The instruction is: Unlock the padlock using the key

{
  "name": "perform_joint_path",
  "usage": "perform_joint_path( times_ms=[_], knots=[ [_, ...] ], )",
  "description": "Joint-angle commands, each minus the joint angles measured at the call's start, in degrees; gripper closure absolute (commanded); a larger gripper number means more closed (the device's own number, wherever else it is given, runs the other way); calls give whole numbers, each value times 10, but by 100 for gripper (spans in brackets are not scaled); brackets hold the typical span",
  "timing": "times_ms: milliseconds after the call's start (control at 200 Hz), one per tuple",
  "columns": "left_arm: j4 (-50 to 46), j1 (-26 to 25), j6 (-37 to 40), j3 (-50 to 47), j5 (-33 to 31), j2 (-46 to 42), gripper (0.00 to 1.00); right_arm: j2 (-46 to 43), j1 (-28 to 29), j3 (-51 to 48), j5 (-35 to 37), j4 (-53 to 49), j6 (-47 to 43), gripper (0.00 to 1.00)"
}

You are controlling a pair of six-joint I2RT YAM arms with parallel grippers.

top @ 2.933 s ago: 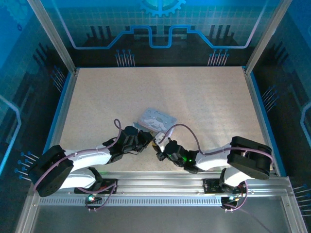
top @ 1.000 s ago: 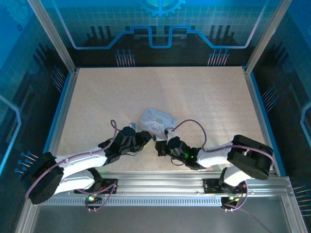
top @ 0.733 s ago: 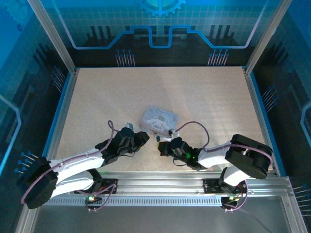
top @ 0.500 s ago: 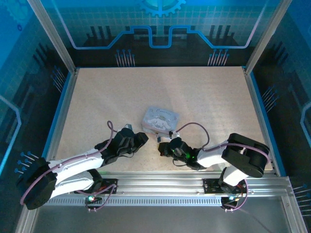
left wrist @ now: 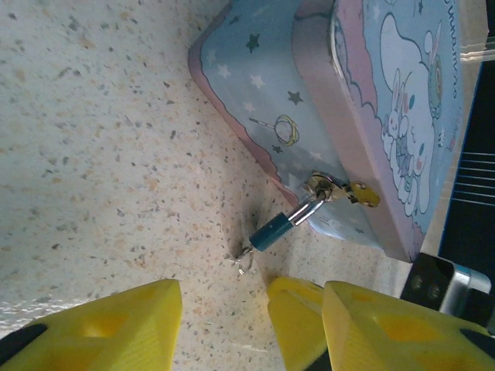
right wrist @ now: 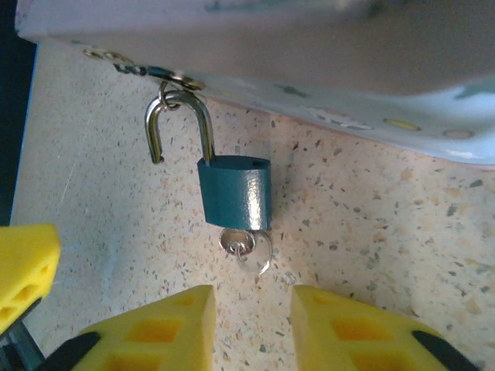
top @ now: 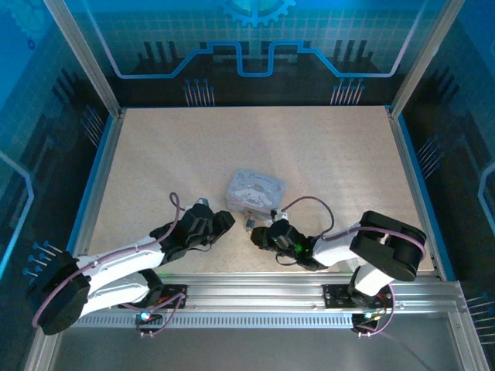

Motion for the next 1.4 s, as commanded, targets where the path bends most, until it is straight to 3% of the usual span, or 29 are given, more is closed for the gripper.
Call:
perform_joint_path(
  times_ms=[0, 160, 355, 450, 685, 965, 1156, 1391],
  knots=[
    [-36, 17, 37, 22, -4, -18, 45, -24, -9, -13, 19, -44, 0, 63],
    [-88, 56, 84, 39, 1, -39, 34, -60, -16, -14, 21, -70, -41, 57],
    [-109, 120, 153, 60, 29, -48, 8, -99, -41, -28, -14, -53, -85, 50],
    [-105, 147, 191, 78, 52, -31, 5, -118, -52, -28, -38, -48, -114, 43],
    [-83, 193, 283, 166, 148, 95, 9, -124, -92, -34, -109, 19, -135, 29],
    [-89, 193, 328, 234, 152, 234, 24, -139, -118, -21, -127, 12, -164, 27],
    [-79, 192, 320, 205, 154, 246, 32, -147, -139, -19, -136, -2, -189, 27],
    [-65, 173, 294, 142, 147, 213, 34, -122, -173, -6, -178, 15, -219, 26]
  ],
)
